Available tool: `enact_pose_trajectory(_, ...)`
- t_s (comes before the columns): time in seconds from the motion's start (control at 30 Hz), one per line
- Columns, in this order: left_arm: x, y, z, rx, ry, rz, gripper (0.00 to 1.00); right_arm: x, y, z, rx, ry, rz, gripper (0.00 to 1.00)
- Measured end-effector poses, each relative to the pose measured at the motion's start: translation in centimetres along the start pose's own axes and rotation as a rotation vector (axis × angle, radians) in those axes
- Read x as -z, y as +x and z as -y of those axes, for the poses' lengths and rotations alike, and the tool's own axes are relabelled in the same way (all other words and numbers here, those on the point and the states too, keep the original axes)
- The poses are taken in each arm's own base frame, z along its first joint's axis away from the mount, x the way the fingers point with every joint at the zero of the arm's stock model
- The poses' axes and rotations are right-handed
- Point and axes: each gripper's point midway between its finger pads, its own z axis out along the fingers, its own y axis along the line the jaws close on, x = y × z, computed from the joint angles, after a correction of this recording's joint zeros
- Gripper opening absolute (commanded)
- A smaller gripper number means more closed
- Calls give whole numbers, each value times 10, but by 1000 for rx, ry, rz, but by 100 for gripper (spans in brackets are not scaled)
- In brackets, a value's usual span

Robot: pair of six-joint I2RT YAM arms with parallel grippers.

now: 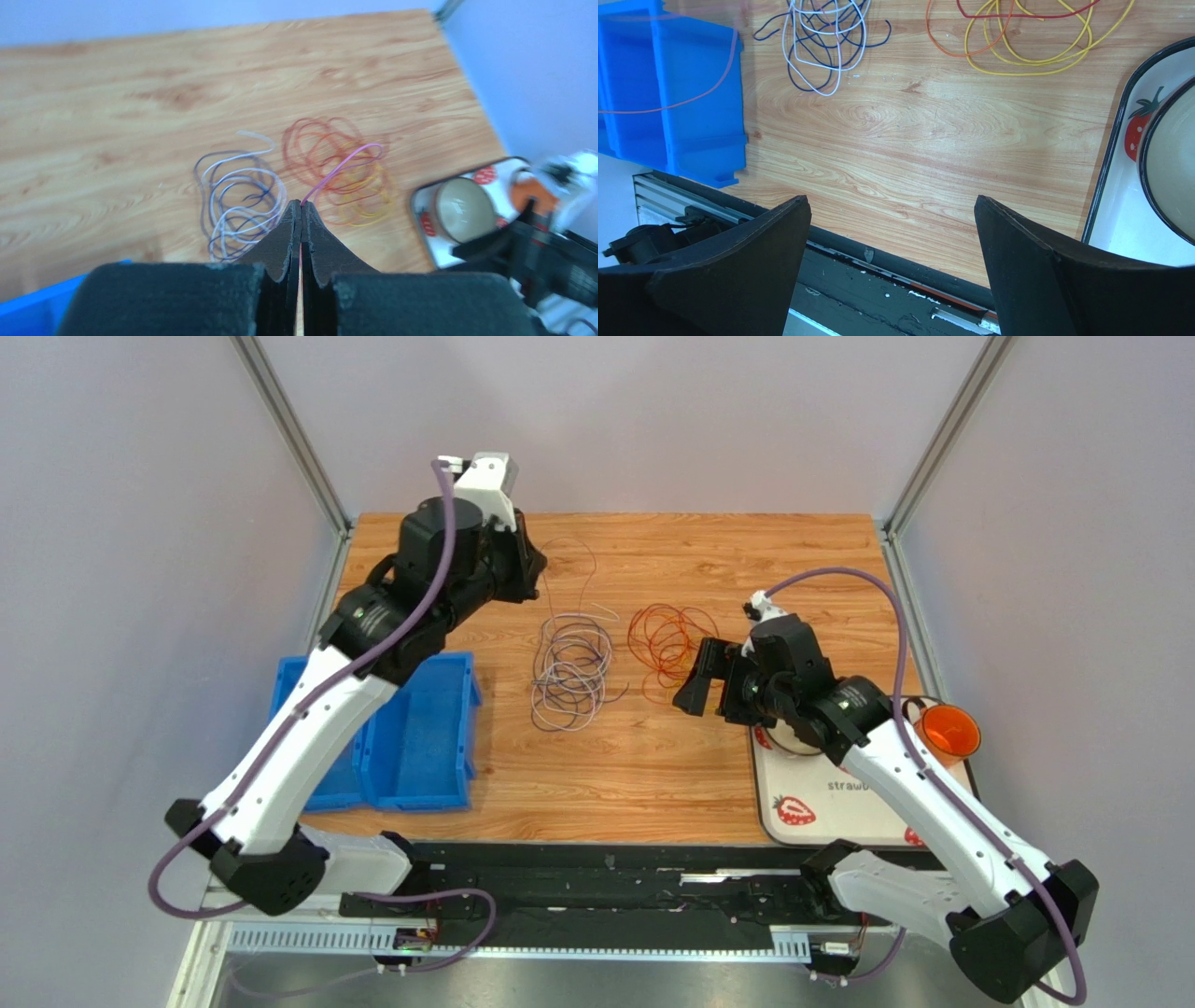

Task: Untangle the cables
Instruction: Pick up the cable at the center of the board, then place the cable at the corner of the board.

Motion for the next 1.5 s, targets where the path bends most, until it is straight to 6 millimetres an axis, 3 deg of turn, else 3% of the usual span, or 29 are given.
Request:
enact_pose_trajectory(0.07,27,-19,21,-17,73,60,0,6,-3,-2,0,-12,17,91)
enact_pose_trajectory(0.17,57,-29,42,-26,159,97,0,15,-5,-4,-5,-26,37,91)
enact_pose_trajectory(0.53,88,12,94,-59,346,-16,0,46,-7,0,-22,-35,109,91)
enact_pose_trajectory(0.67,73,51,83,-47,299,-97,0,54,-8,2,-34,-29,136,91)
enact_pose_trajectory(1.0,-23,216,52,-116,60,-507,0,47,0,13,-48,12,113,91)
enact_pose_trajectory(1.07,-28,228,49,-121,40,-536,0,45,1,14,-48,20,108,91)
enact_pose_trajectory(1.33,-27,232,60,-119,52,-529,0,40,2,17,-48,38,95,91)
enact_pose_trajectory(1.5,-25,273,62,-156,35,-618,0,35,7,20,-49,44,80,91)
